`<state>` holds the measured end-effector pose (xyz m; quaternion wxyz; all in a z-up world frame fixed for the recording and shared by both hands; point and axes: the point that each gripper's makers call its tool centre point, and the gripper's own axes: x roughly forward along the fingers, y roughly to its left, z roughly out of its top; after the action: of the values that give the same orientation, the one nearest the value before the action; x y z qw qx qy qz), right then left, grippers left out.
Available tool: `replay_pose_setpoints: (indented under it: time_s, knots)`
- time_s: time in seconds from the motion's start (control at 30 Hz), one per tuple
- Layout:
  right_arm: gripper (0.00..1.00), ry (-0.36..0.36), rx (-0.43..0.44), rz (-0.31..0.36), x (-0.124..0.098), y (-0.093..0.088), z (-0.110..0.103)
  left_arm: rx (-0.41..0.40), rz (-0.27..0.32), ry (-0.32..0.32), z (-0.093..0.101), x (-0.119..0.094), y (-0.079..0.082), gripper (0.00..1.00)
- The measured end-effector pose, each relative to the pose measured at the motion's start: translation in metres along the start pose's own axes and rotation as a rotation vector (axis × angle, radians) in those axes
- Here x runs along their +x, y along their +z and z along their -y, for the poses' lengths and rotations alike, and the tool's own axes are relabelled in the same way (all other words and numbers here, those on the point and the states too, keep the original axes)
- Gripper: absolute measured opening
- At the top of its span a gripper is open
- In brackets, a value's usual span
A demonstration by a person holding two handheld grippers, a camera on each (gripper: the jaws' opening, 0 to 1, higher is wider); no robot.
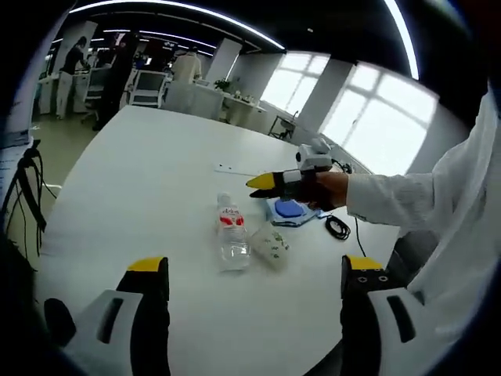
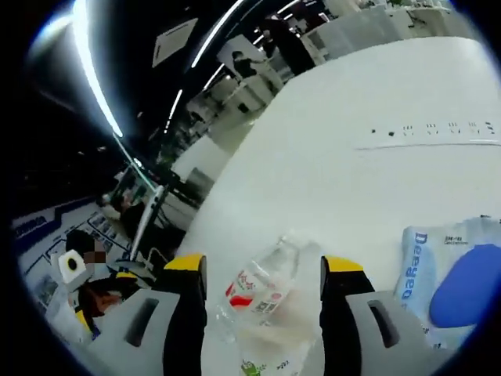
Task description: Arrange the tabletop items into an orderly group along one side of the table until the central work area is clear of visible clutter.
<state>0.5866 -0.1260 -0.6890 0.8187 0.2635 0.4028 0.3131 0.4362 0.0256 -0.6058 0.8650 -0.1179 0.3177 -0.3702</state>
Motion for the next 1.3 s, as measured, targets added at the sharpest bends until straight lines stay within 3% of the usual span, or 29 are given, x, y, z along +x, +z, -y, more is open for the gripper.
replay_pose_setpoints:
  time_s: [0.07,0.2,0.5,0.83,1.3]
  knots:
    - [0.52,-0.007,0.015,-0.013,0.005,-0.002,0.003,0.001,-0.002,-0.003,-0.001,0.004,0.0,0.93]
    - [0.48,0.029,0.146,-0.003,0.011,-0.002,0.001,-0.006,-0.007,-0.017,-0.002,0.011,-0.002,0.93]
    - [0.38,0.047,0.269,-0.003,0.026,-0.004,0.007,-0.015,-0.01,-0.028,-0.004,0.02,-0.004,0.93]
    - [0.35,0.051,0.347,-0.001,0.04,-0.007,0.013,-0.029,-0.004,-0.043,-0.005,0.026,-0.007,0.92]
    - [0.3,0.024,0.378,-0.006,0.056,-0.013,0.022,-0.048,0.006,-0.056,-0.001,0.031,-0.011,0.9]
